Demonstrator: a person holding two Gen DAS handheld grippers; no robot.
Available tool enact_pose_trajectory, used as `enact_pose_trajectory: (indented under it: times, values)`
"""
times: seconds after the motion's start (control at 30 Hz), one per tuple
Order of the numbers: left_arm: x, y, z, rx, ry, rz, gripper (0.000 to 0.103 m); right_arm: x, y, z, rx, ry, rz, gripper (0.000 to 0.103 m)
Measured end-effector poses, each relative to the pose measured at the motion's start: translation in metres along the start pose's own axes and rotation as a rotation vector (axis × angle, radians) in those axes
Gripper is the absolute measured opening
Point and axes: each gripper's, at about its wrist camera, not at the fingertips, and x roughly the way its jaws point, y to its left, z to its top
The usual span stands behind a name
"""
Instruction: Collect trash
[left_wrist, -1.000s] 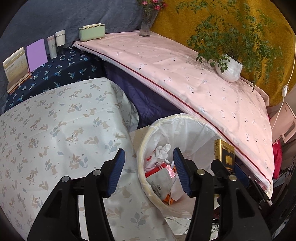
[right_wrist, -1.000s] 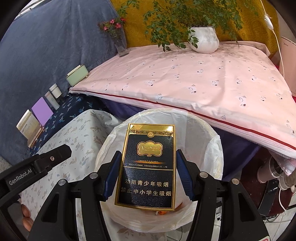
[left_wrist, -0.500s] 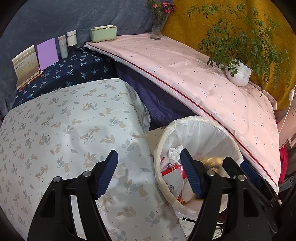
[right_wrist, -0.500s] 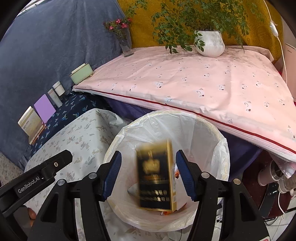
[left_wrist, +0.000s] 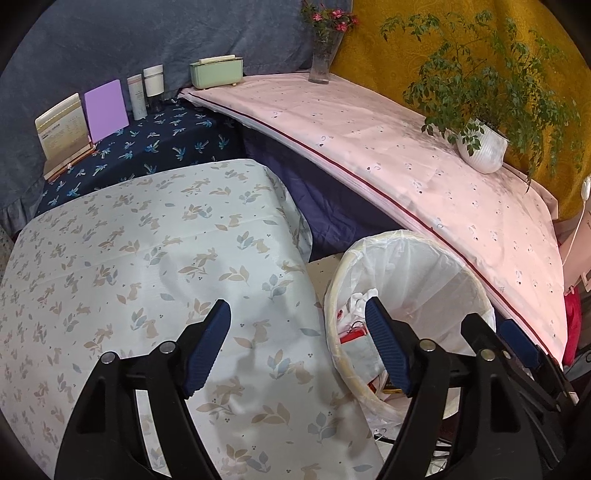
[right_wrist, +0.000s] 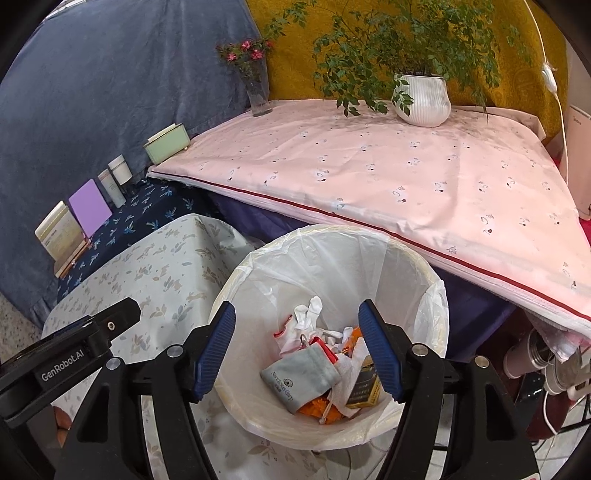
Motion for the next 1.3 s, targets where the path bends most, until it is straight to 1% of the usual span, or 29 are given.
enact_pose_trajectory:
  times: [0.07, 0.13, 0.17, 0.33, 0.4, 0.5, 0.63, 0.77, 1.0, 1.17, 1.3]
  values:
    - [-0.001, 0.001, -0.002, 0.004, 0.002, 0.007, 0.072, -0.002, 0.001, -0.002, -0.013, 0.004, -0.002, 0.068]
    - [-0.001, 0.002, -0.005, 0.008, 0.002, 0.017, 0.074, -0.004, 0.001, -0.004, -0.028, 0.006, -0.007, 0.069]
    - [-0.002, 0.003, -0.007, 0.008, 0.001, 0.024, 0.078, -0.005, 0.000, -0.005, -0.035, 0.007, -0.009, 0.069]
    - [-0.007, 0.004, -0.017, 0.032, -0.007, 0.053, 0.080, -0.011, 0.001, -0.013, -0.066, 0.017, -0.022, 0.070]
    - [-0.009, 0.006, -0.023, 0.041, -0.008, 0.065, 0.084, -0.015, 0.001, -0.016, -0.081, 0.019, -0.026, 0.077]
    - [-0.012, 0.009, -0.033, 0.052, -0.007, 0.084, 0.087, -0.021, 0.002, -0.022, -0.105, 0.018, -0.037, 0.081]
    - [-0.014, 0.013, -0.046, 0.064, 0.002, 0.109, 0.089, -0.027, 0.003, -0.032, -0.150, 0.027, -0.064, 0.084]
    - [-0.017, 0.016, -0.061, 0.063, 0.010, 0.121, 0.091, -0.031, -0.001, -0.045, -0.169, 0.052, -0.070, 0.084]
    - [-0.020, 0.017, -0.087, 0.088, 0.027, 0.146, 0.091, -0.034, -0.008, -0.069, -0.183, 0.107, -0.076, 0.084]
    - [-0.026, 0.016, -0.097, 0.094, 0.023, 0.151, 0.093, -0.037, -0.013, -0.081, -0.186, 0.128, -0.083, 0.084]
    - [-0.029, 0.014, -0.103, 0.089, 0.025, 0.150, 0.093, -0.038, -0.017, -0.088, -0.178, 0.144, -0.071, 0.084]
